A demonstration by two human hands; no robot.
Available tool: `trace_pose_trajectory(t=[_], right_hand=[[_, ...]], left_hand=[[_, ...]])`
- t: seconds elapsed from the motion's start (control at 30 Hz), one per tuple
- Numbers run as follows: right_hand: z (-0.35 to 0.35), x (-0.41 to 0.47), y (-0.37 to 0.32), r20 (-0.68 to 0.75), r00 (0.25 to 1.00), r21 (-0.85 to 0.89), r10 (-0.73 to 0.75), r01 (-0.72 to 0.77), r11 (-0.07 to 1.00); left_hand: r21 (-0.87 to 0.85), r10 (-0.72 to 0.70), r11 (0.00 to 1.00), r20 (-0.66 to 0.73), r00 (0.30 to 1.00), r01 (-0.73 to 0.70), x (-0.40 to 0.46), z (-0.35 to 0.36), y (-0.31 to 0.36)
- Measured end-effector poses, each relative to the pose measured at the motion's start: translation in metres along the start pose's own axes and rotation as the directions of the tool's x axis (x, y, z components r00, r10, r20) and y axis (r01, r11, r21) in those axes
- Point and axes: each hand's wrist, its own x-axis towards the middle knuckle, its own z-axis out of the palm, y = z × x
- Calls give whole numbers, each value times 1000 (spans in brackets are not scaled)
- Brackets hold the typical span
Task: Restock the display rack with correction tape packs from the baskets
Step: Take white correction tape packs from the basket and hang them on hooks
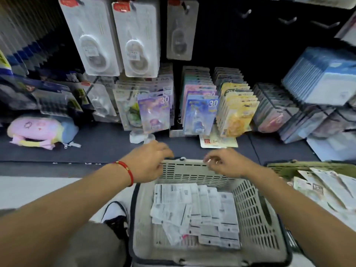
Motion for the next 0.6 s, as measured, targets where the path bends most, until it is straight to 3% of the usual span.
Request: trace_pose_trajectory(t=[0.1,0.23,0.37,0.5,0.6], right_hand=[[73,-6,28,202,976,-147,77,-47,988],[174,-4,37,304,946,-148,116,-74,986],[241,8,14,291,953,-237,79,-8,972],[261,17,12,279,957,-360,74,33,932],[257,20,26,263,965,-289,8,71,955]], left_hand=[[20,-20,1000,196,980,16,-18,56,18],[-49,-120,989,321,939,143,-42,108,33],[-199,-227,942,213,950,270,-58,118,35],[-308,-318,886,140,938,347,-68,114,34],[-356,-361,852,129,924,383,-70,117,36]])
